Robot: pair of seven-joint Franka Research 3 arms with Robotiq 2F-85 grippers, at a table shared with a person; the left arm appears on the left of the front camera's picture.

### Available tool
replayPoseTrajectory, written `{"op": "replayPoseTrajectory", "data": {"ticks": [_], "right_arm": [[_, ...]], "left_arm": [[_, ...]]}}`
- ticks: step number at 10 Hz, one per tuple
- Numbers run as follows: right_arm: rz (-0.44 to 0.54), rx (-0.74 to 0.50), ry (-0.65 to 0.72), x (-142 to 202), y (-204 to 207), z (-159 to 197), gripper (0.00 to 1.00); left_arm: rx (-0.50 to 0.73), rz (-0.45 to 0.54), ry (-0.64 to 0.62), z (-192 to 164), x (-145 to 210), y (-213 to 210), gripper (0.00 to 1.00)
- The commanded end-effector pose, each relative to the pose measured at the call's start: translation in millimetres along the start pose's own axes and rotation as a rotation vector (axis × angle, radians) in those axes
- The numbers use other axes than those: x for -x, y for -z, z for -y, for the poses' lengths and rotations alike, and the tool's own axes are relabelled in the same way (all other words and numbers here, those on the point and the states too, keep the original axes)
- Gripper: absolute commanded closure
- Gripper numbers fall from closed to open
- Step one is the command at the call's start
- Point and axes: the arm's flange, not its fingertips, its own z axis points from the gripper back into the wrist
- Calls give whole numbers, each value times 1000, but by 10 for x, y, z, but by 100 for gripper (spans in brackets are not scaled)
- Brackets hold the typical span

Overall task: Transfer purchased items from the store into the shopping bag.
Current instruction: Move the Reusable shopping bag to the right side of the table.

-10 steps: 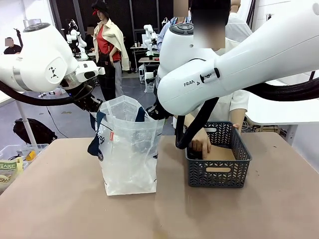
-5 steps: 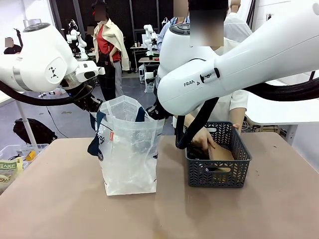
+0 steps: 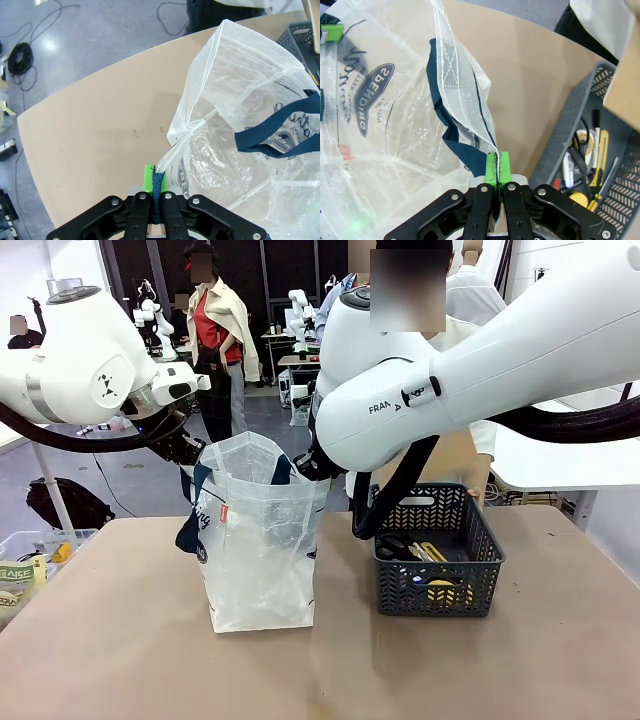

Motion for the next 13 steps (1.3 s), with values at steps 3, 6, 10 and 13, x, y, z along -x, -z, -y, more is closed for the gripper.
{"op": "replayPoseTrajectory", "data": {"ticks": [3, 6, 10, 13], "right_arm": [[-2, -4, 1, 4, 11, -13, 100], [-2, -4, 1, 4, 11, -13, 100], [-2, -4, 1, 4, 11, -13, 100], [-2, -4, 1, 4, 11, -13, 100]], "left_arm": [[-5, -2, -3, -19, 3, -30, 100], [-5, -2, -3, -19, 3, -30, 100], [-5, -2, -3, -19, 3, -30, 100], [-5, -2, -3, -19, 3, -30, 100]]}}
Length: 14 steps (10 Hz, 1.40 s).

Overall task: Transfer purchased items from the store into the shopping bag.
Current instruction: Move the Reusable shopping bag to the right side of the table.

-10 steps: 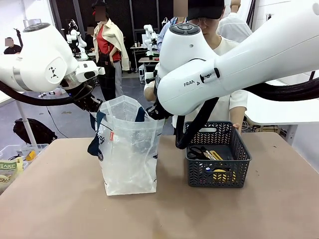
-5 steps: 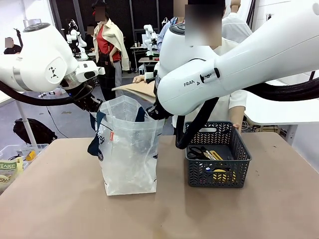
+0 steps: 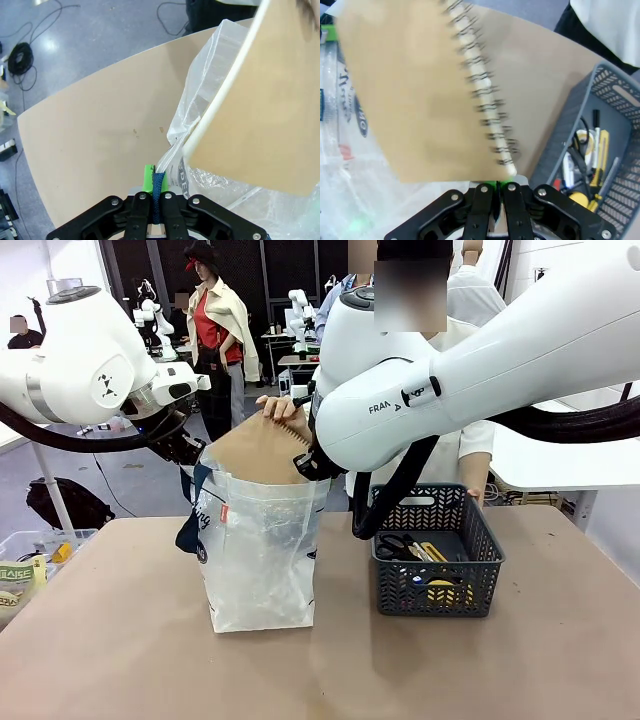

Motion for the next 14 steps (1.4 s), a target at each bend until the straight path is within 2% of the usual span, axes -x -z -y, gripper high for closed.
{"op": "replayPoseTrajectory", "data": {"ticks": [1, 14], "right_arm": [[-2, -4, 1, 4, 11, -13, 100], [-2, -4, 1, 4, 11, -13, 100]], "left_arm": [[-4, -2, -3, -19, 3, -29, 100], [-4, -2, -3, -19, 3, -29, 100]]}}
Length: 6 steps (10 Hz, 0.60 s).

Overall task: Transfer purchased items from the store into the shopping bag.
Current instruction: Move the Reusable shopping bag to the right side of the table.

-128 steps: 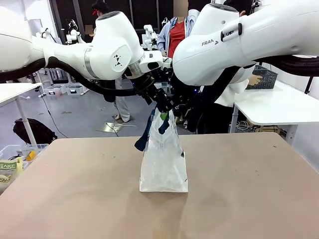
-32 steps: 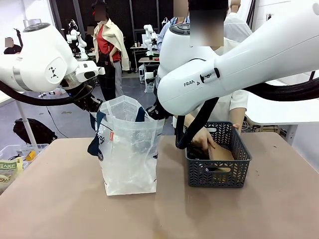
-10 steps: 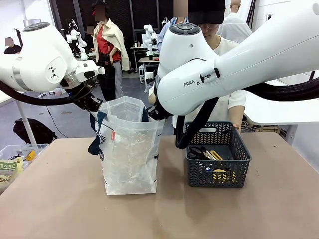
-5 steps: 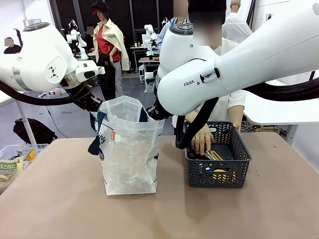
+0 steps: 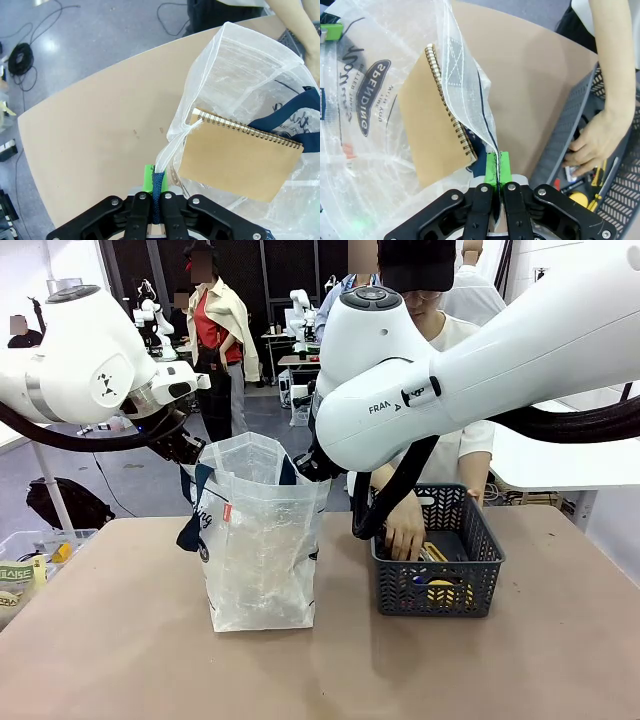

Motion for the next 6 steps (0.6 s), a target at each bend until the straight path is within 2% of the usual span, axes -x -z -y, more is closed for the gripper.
{"op": "replayPoseTrajectory", "data": {"ticks": [1, 6], "right_arm": [[-2, -4, 1, 5, 12, -14, 100], [-2, -4, 1, 5, 12, -14, 100]], "left_arm": [[-4, -5, -3, -19, 8, -17, 100], [-4, -5, -3, -19, 8, -17, 100]]}}
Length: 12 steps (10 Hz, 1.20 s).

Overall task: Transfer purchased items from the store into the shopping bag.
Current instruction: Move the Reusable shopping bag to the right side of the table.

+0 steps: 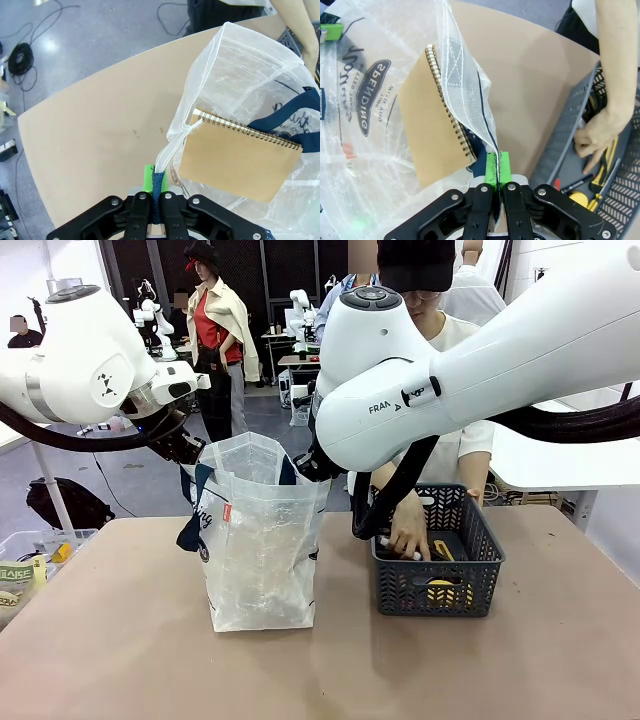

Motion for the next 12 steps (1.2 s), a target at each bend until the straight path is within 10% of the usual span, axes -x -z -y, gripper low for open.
{"op": "replayPoseTrajectory", "data": {"ticks": [1, 12], "right_arm": [[-2, -4, 1, 5, 12, -14, 100], [-2, -4, 1, 5, 12, -14, 100]], "left_arm": [[-4, -5, -3, -19, 8, -17, 100], [-4, -5, -3, -19, 8, -17, 100]]}}
